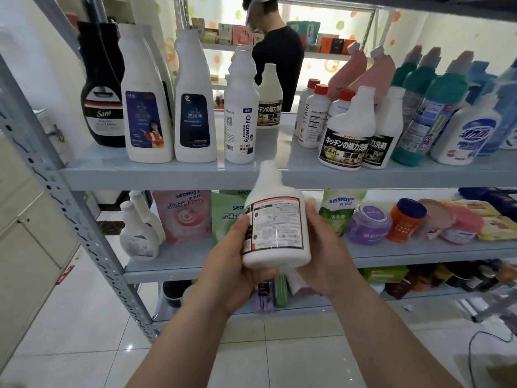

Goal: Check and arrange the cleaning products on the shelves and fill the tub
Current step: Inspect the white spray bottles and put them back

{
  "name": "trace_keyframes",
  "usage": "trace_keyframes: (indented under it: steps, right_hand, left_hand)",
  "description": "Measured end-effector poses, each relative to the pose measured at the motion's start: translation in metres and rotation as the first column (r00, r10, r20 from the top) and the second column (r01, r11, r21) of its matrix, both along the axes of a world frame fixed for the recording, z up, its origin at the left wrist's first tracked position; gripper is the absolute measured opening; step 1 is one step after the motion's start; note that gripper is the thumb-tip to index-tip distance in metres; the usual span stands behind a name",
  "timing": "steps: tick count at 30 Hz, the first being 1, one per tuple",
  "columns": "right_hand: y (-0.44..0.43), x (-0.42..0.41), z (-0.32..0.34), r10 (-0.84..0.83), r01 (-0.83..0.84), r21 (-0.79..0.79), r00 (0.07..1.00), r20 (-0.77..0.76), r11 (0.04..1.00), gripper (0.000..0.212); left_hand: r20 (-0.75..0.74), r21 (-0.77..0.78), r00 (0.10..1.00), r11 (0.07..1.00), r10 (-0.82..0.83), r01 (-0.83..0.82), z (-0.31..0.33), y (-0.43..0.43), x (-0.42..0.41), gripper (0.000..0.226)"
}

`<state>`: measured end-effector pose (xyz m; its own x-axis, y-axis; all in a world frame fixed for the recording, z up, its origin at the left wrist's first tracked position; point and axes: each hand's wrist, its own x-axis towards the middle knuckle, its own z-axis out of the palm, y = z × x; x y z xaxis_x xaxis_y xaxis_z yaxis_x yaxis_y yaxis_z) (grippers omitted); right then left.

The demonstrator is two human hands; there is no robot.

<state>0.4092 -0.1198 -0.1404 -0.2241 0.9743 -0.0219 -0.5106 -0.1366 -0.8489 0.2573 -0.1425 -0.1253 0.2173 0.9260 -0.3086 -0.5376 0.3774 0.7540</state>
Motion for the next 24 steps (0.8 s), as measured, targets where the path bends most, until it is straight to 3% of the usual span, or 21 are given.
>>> trace_keyframes:
  steps: [6, 11, 13, 15, 18, 21, 24]
  right_hand:
    - [0.012, 0.000, -0.006, 0.090, -0.093, -0.094, 0.995, -0.039, 0.991, 0.071]
    - [0.016, -0.002, -0.011, 0.034, -0.039, -0.096, 0.998, -0.051, 0.995, 0.066]
    - [0.016, -0.004, -0.012, -0.018, 0.016, -0.058, 0.999, -0.046, 0.998, 0.069]
    - [0.015, -0.004, -0.012, -0.075, 0.076, 0.000, 0.996, -0.043, 0.997, 0.086]
    - [0.013, -0.006, -0.008, -0.180, 0.164, 0.123, 0.975, 0.134, 0.979, 0.110]
    - [0.009, -0.010, -0.005, -0.192, 0.142, 0.220, 0.955, 0.228, 0.965, 0.100]
    - [0.007, -0.012, -0.003, -0.166, 0.108, 0.259, 0.962, 0.218, 0.960, 0.082]
  left_hand:
    - [0.158, -0.185, 0.986, 0.980, -0.047, 0.077, -0.001, 0.012, 0.004, 0.051]
    - [0.221, -0.166, 0.974, 0.982, -0.054, 0.092, -0.005, 0.017, 0.006, 0.049]
    - [0.190, -0.143, 0.979, 0.985, -0.067, 0.095, -0.008, 0.018, 0.006, 0.048]
    - [0.114, -0.075, 0.990, 0.993, -0.081, 0.089, -0.010, 0.019, 0.005, 0.057]
    - [-0.108, 0.097, 0.993, 0.994, -0.040, 0.050, -0.013, 0.018, 0.004, 0.074]
    - [-0.217, 0.200, 0.974, 0.980, 0.057, -0.012, -0.021, 0.018, -0.002, 0.083]
    - [-0.243, 0.298, 0.964, 0.954, 0.106, -0.030, -0.029, 0.016, -0.010, 0.084]
